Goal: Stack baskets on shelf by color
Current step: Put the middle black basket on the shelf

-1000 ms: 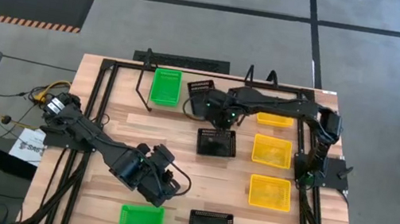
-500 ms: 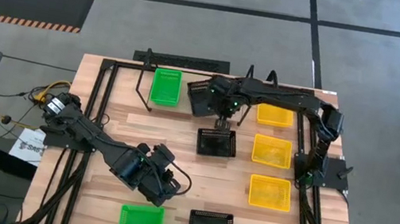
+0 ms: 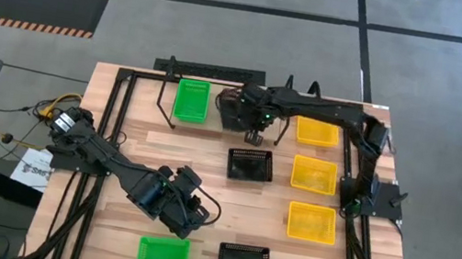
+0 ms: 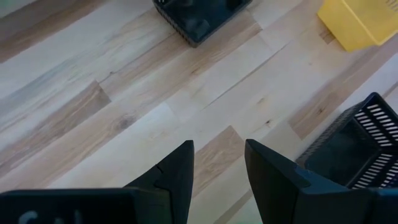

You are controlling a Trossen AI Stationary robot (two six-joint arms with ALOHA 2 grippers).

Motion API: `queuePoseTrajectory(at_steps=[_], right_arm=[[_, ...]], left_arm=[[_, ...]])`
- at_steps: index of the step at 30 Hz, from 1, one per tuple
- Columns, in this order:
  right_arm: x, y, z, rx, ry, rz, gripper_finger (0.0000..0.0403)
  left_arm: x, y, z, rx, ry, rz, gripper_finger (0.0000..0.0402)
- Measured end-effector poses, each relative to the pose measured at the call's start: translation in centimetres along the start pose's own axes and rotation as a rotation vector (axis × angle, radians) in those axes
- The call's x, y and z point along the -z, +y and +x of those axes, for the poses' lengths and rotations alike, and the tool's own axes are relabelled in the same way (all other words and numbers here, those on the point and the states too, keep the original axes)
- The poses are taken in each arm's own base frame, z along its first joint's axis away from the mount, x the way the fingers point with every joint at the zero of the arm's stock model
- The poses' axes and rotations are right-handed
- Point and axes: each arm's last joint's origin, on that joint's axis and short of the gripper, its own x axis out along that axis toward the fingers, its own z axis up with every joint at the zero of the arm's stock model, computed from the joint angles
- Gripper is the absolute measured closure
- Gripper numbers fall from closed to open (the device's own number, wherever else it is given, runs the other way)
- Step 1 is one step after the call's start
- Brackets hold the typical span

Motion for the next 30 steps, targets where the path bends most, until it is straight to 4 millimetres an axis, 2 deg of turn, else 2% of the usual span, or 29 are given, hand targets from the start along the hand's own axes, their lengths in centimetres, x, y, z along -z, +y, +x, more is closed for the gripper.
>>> queuePoseTrajectory(at_steps=[3, 6, 10, 22, 30], right_arm=[[0.1, 0.3, 1.8, 0.028, 0.062, -0.014, 0.0403], [0.0, 0.7, 1.9, 0.035, 0.062, -0.025, 0.0403], [-0.5, 1.0, 1.1, 0.036, 0.041, -0.034, 0.0403], [-3.3, -0.6, -3.9, 0.083, -0.130, -0.007, 0.0403], [-3.0, -2.1, -3.9, 0.095, -0.126, 0.025, 0.0403]], left_arm=[[0.0, 0.0, 0.0, 0.004, 0.000, -0.011, 0.0271], [0.0, 0.0, 0.0, 0.004, 0.000, -0.017, 0.0271], [-0.1, 0.0, 0.1, -0.001, -0.001, -0.022, 0.0271], [-1.0, 0.2, 0.5, -0.011, 0.000, -0.006, 0.0271], [-0.9, 0.2, 0.5, -0.007, 0.018, -0.011, 0.0271]])
